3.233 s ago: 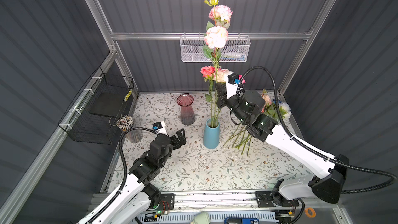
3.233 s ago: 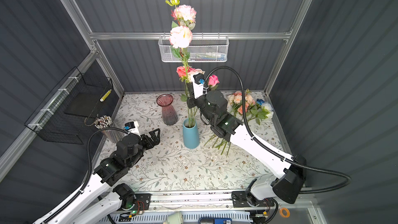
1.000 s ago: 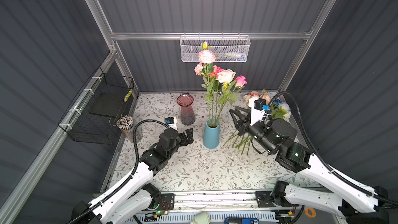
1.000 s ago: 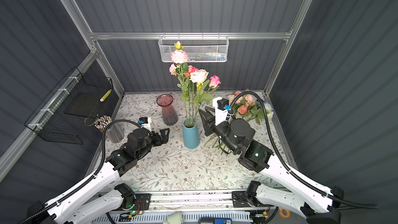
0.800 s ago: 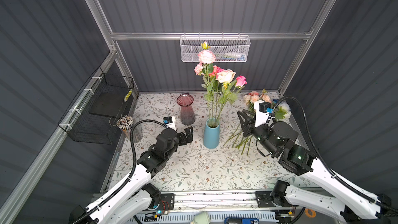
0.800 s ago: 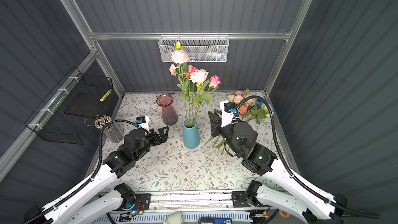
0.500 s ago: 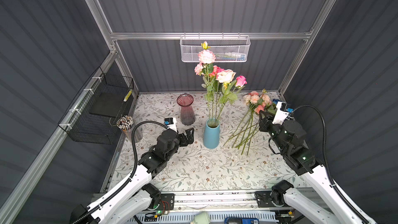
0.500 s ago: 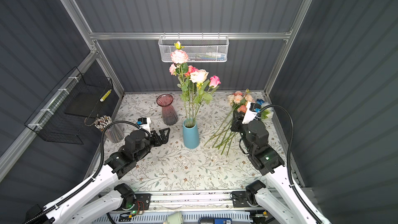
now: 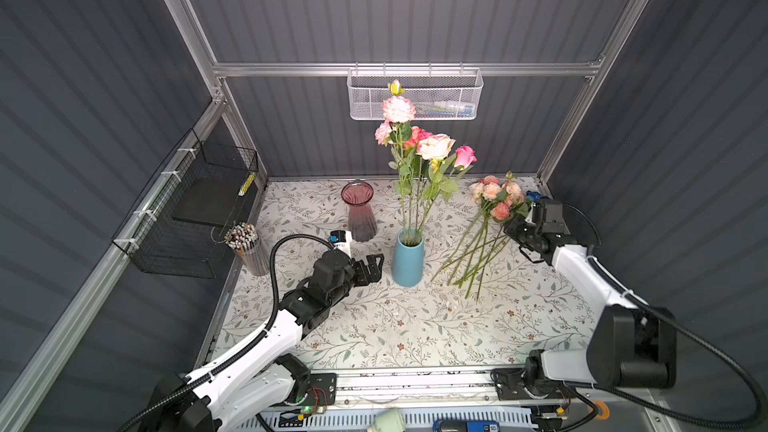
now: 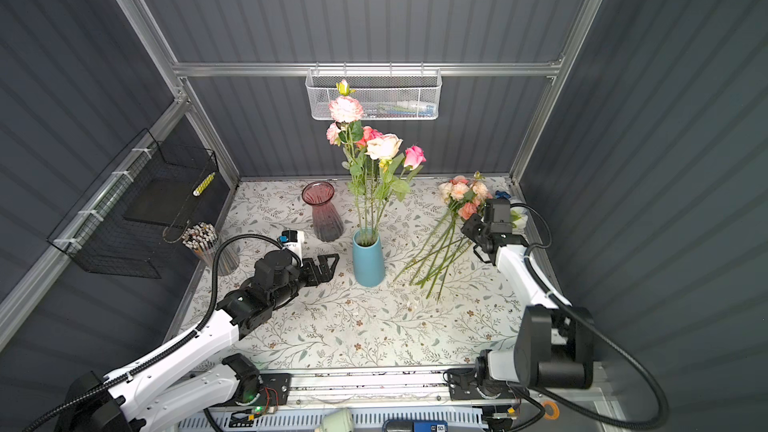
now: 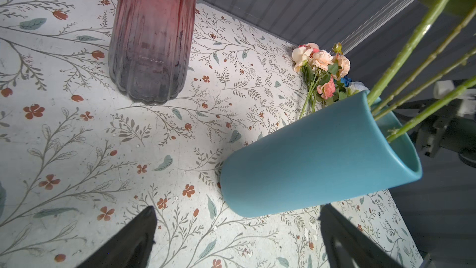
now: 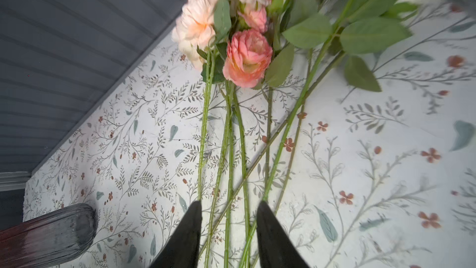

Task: Arrange flowers in a vase
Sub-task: Pick up the flower from the flowers.

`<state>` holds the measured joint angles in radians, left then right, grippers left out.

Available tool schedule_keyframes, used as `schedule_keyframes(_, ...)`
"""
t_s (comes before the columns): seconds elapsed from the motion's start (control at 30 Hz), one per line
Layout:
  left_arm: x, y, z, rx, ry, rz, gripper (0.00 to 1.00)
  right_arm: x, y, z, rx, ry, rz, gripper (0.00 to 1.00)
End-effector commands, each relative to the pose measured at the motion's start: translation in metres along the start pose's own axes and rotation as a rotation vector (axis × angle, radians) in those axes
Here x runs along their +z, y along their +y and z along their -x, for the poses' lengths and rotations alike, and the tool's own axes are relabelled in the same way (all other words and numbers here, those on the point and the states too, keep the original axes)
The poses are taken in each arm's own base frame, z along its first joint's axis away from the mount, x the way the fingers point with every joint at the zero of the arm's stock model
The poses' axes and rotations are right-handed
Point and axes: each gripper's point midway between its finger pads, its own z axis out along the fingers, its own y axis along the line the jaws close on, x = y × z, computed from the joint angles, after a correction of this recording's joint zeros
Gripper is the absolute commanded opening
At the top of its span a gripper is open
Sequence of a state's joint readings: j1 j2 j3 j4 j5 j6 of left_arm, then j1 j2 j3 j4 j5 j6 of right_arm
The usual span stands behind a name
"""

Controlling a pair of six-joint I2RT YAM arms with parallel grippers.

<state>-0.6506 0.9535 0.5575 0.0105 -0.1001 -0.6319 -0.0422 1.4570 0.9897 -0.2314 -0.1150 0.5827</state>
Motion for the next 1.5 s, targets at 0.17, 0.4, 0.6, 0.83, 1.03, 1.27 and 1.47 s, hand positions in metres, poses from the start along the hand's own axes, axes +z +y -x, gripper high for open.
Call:
schedule_keyframes(0.17,-0.002,0.009,-0.004,0.015,-0.004,0.024,1.0,0.038,-0.018,0.008,0.01,0.053,-0.105,0.35)
schedule_keyframes(0.4,0.0,0.013,-0.004,0.03,0.004,0.053,1.0,0.042,-0.052,0.006,0.04,0.039,-0.183,0.37)
schedule_keyframes(0.6,0.005,0.013,-0.004,0.041,0.008,0.06,0.99,0.068,-0.059,-0.004,0.049,0.129,-0.161,0.33)
schedule_keyframes(0.83,0.008,0.011,-0.003,0.053,0.019,0.063,0.99,0.083,-0.059,-0.007,0.049,0.176,-0.155,0.32)
schedule_keyframes(1.03,0.01,0.011,-0.002,0.059,0.021,0.064,1.0,0.094,-0.061,-0.008,0.079,0.209,-0.145,0.29)
schedule_keyframes(1.27,0.008,0.009,0.0,0.067,0.017,0.063,0.99,0.093,-0.066,-0.018,0.12,0.249,-0.157,0.31)
schedule_keyframes(1.47,0.01,0.009,-0.001,0.067,0.023,0.06,1.0,0.093,-0.064,-0.022,0.14,0.267,-0.142,0.31)
